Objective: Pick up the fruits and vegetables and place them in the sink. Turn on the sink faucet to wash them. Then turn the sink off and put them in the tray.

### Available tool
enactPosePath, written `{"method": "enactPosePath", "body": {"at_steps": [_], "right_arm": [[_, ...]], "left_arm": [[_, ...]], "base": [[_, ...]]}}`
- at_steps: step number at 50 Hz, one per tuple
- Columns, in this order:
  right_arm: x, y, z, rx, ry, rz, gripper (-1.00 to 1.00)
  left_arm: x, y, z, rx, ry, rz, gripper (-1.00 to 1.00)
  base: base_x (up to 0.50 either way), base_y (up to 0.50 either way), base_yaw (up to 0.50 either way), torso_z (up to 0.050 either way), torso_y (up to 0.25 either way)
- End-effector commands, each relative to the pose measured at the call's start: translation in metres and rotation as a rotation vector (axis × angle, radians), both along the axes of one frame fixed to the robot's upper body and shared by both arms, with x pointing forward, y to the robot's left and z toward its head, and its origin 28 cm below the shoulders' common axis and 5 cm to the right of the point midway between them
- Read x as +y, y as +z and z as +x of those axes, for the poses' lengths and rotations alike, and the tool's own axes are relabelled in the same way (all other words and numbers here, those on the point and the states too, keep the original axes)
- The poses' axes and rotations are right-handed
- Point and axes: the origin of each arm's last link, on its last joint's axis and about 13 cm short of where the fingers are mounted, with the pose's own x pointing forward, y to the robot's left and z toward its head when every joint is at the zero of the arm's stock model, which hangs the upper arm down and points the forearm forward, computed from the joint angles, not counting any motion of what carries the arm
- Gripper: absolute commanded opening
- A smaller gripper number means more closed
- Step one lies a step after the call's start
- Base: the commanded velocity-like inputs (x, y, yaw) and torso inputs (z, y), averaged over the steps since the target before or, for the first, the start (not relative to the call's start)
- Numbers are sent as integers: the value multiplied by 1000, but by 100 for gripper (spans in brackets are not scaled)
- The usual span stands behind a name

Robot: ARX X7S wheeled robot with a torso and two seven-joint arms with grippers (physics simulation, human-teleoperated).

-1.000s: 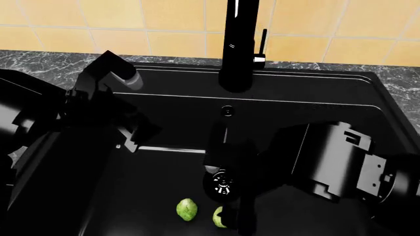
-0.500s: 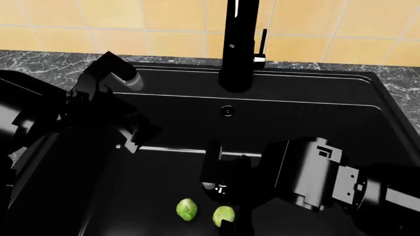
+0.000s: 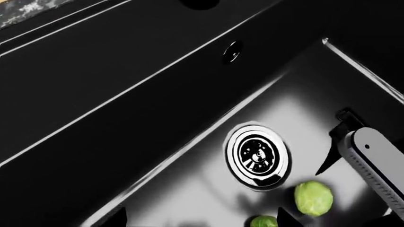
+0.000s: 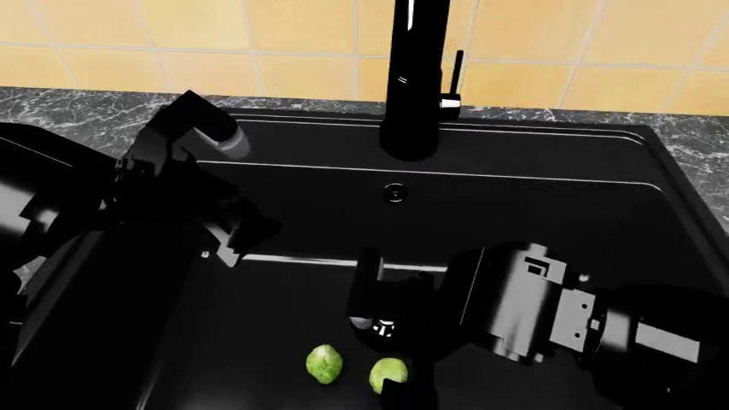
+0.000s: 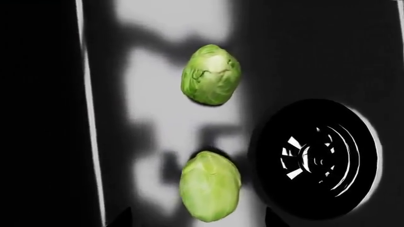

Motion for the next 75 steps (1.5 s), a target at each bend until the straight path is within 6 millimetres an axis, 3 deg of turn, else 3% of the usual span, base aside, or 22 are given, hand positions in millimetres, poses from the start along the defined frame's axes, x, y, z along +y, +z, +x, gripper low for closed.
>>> {"method": "enactPosePath", "body": {"at_steps": [1, 21, 49, 50, 57, 75], "right_arm": [[2, -12, 14, 29, -15, -8, 100], [21, -44, 20, 129, 58, -11, 100], [16, -67, 17, 176, 24, -176, 100], [17, -67, 17, 176, 25, -179, -100], [9, -50, 17, 145, 1, -175, -100], [-37, 11, -2, 7, -163, -163, -100]], "left_arm": [[2, -1, -1, 1, 1, -2, 100], [0, 0, 0, 2, -3, 0, 100], [0, 1, -1, -1, -4, 1, 100], [0, 1, 0, -2, -4, 1, 100], [0, 0, 0, -1, -4, 3, 100], [-4, 7, -2, -5, -22, 23, 100]], "base": [[0, 0, 0, 0, 0], [0, 0, 0, 0, 0], [0, 0, 0, 0, 0], [0, 0, 0, 0, 0], [0, 0, 0, 0, 0], [0, 0, 0, 0, 0]]}}
